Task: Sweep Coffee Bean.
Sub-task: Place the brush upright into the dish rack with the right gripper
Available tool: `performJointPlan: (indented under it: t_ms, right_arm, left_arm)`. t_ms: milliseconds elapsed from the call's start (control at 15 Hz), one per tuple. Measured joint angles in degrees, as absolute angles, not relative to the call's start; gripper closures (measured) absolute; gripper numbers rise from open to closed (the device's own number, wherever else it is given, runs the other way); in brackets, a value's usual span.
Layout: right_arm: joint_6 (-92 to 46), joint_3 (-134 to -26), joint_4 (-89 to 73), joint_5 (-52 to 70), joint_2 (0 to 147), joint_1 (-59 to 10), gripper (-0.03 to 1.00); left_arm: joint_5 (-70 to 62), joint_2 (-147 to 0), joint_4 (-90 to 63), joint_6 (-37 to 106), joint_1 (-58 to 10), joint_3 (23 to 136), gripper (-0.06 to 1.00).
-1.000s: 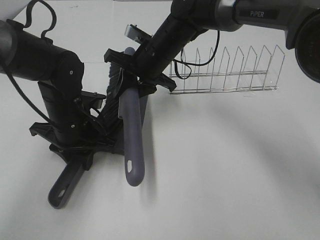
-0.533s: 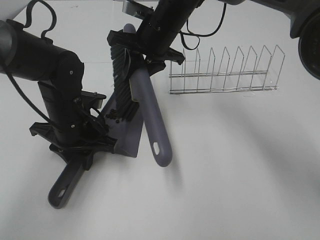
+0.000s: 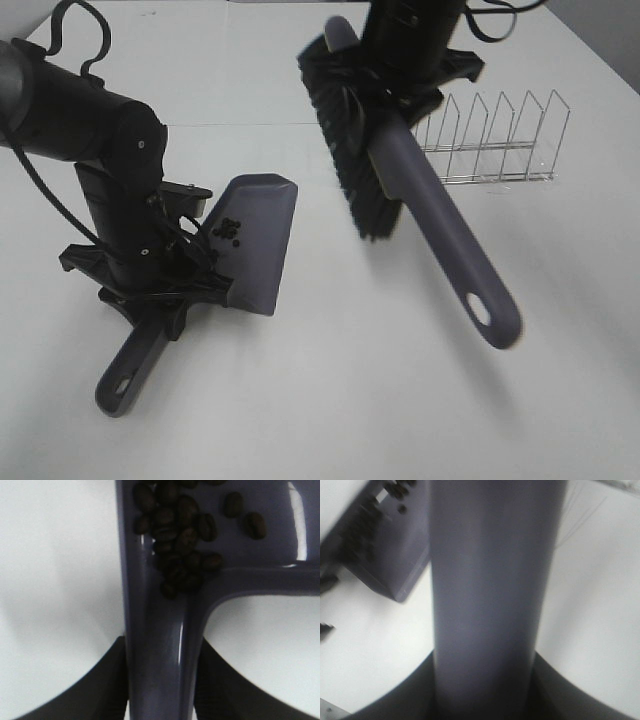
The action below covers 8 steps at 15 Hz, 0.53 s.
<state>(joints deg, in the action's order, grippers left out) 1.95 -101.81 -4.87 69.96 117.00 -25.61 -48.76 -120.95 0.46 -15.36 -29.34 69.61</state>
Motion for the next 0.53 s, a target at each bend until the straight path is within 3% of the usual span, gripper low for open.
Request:
performJointPlan:
  t_ms: [267,533]
  right_arm:
    - [2.01,-83.08,-0.34,70.07,112.7,-15.99,0.66]
    - [1.95,-78.78,2.41,69.9,115.57,-10.54,0.66]
  left_arm:
    - [-48.7,-120.95,0.46,-15.18,-29.34,69.61,0.62]
    - [-48.76,-120.95,0.0,-15.01,-29.34,69.61,0.62]
